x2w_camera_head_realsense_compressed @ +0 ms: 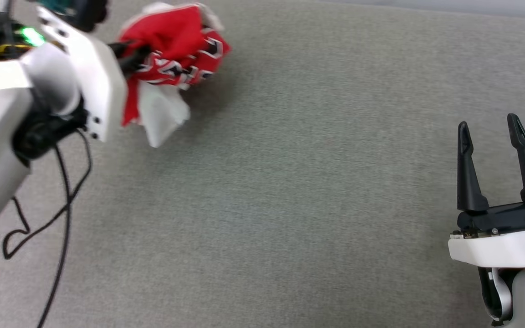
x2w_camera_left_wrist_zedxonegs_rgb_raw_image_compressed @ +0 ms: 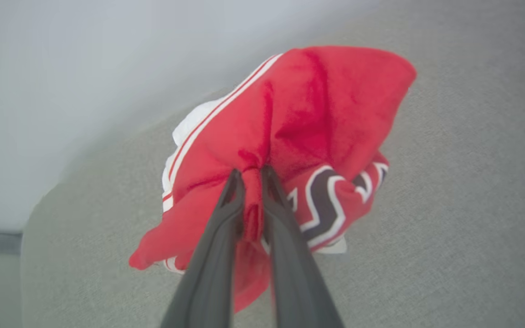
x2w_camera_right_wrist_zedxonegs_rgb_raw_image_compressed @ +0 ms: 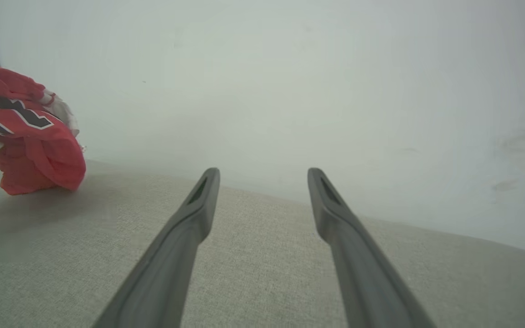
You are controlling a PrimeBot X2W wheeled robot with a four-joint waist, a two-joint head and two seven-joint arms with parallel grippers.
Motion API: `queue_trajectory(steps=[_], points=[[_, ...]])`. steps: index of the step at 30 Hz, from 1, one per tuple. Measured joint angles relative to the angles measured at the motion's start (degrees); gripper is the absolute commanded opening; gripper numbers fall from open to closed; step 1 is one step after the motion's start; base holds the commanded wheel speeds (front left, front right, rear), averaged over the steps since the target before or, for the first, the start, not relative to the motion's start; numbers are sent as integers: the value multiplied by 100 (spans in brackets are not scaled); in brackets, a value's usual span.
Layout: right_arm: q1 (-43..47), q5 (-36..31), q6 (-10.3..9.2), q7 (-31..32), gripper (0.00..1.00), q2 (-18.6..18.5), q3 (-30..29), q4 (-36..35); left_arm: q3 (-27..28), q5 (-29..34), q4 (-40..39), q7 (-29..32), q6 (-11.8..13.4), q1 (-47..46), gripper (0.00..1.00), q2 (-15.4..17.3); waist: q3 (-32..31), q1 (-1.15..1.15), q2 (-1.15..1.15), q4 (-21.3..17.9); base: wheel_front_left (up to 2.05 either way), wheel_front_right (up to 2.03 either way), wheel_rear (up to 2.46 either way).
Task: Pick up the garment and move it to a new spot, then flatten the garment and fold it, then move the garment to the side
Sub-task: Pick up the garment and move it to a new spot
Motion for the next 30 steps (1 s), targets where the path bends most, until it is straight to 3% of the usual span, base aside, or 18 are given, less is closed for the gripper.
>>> queue_trajectory(steps=[12,19,25,30], points=[[-7,339,0,0,100,0,-88,11,-1340,153,-648,-220,0,-677,0,-816,-26,0,0,-832,0,0,0],[-5,563,0,0,100,-1,-165,47,-1715,413,-972,-231,0,-965,0,-1318,27,0,0,-1284,0,0,0],[-4,670,0,0,100,-1,-149,69,-1769,846,-1593,309,-1,-429,0,-1786,65,0,0,-1558,0,0,0],[-3,702,0,0,100,0,-158,75,-1759,1124,-2041,970,-1,283,0,-1945,112,1,0,-1615,0,0,0]])
